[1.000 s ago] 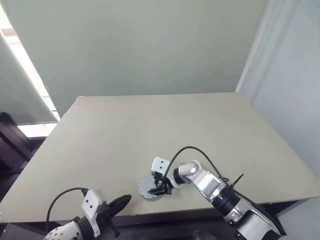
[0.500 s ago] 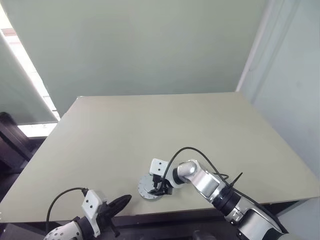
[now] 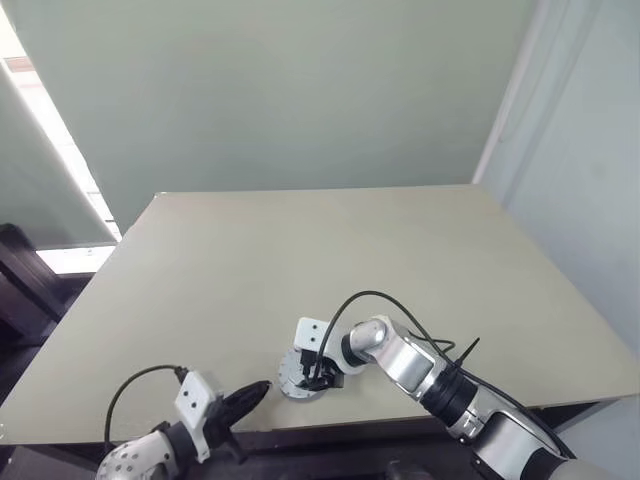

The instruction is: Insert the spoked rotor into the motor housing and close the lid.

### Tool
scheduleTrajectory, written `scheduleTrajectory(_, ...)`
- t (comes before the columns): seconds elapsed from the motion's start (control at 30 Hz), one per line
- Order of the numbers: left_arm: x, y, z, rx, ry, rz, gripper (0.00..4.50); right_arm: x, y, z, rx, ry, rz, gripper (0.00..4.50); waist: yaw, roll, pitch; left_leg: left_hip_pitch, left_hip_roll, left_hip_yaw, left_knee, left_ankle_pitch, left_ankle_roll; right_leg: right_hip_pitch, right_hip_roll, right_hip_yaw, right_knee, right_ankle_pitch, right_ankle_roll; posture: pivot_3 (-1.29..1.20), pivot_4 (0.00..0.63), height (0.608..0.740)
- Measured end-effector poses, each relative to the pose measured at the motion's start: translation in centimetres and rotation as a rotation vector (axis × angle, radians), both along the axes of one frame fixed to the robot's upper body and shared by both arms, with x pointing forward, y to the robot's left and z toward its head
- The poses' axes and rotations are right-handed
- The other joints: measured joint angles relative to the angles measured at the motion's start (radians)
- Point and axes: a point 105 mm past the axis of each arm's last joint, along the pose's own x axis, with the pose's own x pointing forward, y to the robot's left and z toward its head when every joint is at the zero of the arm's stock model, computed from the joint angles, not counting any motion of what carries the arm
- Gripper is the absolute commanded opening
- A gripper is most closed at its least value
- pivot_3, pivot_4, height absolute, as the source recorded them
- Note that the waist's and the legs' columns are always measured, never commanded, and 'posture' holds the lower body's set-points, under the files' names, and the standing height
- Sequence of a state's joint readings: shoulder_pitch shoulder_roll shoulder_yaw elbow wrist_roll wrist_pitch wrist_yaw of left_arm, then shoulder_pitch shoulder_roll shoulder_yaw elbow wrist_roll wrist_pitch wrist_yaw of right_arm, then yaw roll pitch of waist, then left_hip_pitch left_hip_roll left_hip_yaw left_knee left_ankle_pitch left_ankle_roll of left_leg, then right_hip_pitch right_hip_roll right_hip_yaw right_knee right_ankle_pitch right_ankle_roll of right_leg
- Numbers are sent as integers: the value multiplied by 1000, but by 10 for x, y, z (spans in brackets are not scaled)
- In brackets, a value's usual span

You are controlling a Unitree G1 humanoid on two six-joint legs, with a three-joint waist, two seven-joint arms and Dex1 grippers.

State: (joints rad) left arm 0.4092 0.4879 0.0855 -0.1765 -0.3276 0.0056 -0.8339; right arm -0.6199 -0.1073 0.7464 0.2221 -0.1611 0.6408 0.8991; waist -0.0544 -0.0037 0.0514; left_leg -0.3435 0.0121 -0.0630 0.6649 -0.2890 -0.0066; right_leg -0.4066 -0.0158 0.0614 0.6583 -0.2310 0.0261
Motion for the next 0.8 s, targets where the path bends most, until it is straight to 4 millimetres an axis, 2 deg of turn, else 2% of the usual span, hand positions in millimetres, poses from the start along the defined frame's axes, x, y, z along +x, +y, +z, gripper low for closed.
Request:
scheduleTrajectory(0.33,19,-10,-28,24,33,5,0,-1,0,0,-8,7,1,3255,1,1,-2,0,0,0,-1,0,0,0,0,0,0,0,0,0,0,740)
scheduleTrajectory(0.47,26,-13,-30,19,20,-2,0,0,-2,-1,-16,14,-8,3255,2,4,-5,0,-1,0,-1,0,0,1,0,0,-1,0,0,0,0,740)
scheduleTrajectory(0.57,27,-15,-33,27,19,-22,0,0,-3,-2,-22,17,-15,3255,5,9,-8,0,-1,-1,0,0,0,1,-1,0,-1,0,0,0,0,740)
scheduleTrajectory(0.8,28,-16,-34,35,20,-38,0,0,-4,-2,-27,21,-26,3255,6,10,-9,1,-2,-1,0,0,0,2,-1,0,-1,0,1,0,0,740)
